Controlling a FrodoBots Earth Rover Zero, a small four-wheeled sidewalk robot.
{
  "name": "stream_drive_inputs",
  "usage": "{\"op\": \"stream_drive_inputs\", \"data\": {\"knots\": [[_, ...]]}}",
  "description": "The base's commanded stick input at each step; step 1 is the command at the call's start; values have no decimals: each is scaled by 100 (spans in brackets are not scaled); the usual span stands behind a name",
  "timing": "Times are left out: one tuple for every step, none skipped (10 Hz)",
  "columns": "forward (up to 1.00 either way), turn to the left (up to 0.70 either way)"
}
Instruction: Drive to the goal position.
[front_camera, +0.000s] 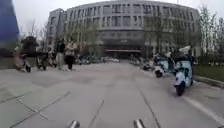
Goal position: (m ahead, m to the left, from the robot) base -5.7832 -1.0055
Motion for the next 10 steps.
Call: {"op": "stream_drive_inputs", "data": {"knots": [[100, 3], [100, 3], [100, -30], [100, -37], [100, -37], [100, -37], [100, -37], [100, -37], [100, -37], [100, -31]]}}
